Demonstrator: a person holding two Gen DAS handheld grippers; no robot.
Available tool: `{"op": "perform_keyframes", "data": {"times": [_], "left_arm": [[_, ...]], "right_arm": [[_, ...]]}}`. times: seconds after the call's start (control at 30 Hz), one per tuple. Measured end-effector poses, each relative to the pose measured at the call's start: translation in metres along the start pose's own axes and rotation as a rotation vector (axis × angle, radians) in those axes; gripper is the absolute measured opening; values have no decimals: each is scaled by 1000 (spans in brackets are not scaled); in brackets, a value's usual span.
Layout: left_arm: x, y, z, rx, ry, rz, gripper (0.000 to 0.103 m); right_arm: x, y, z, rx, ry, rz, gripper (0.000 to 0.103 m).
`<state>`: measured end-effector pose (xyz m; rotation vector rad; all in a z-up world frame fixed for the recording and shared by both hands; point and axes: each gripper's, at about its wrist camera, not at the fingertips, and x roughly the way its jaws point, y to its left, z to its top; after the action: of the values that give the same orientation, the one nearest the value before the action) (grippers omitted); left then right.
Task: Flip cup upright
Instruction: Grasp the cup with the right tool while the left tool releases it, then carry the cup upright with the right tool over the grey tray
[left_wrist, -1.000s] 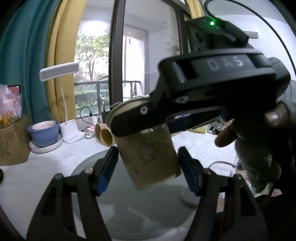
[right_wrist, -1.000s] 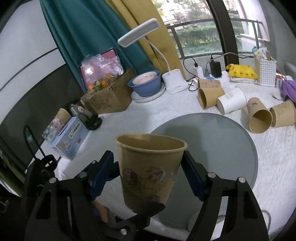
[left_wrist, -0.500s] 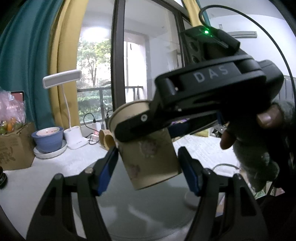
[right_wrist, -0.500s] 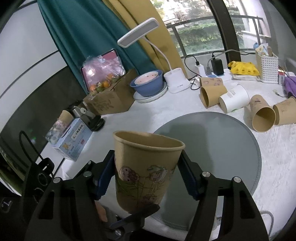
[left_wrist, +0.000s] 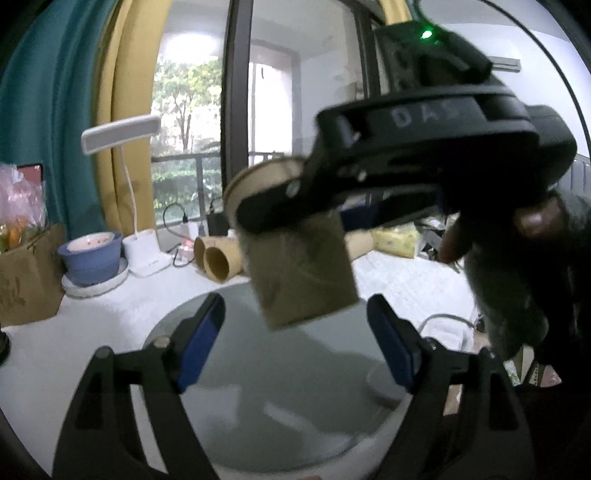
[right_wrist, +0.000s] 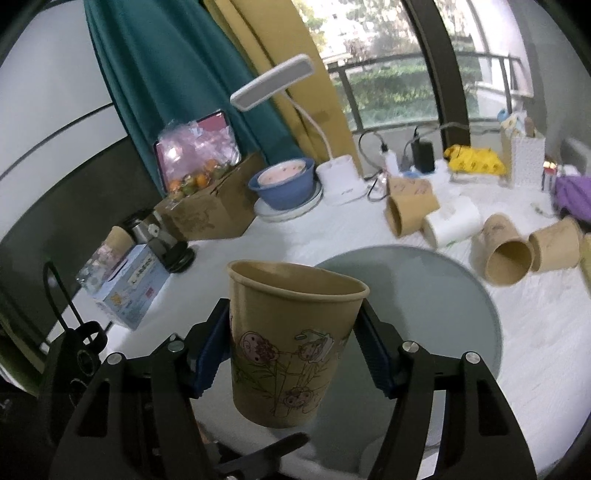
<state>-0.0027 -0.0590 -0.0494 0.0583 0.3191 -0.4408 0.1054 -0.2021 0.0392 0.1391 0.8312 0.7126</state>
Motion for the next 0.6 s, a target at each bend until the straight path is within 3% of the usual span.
{"op": "perform_keyframes", "data": {"times": [0.33, 0.6], "left_arm": [[-8, 56, -11, -159, 103, 103, 81], [-5, 104, -13, -308, 127, 170, 81]], "right_arm": [[15, -4, 6, -69, -37, -91, 69], [40, 1, 4, -144, -57, -163, 69]]}}
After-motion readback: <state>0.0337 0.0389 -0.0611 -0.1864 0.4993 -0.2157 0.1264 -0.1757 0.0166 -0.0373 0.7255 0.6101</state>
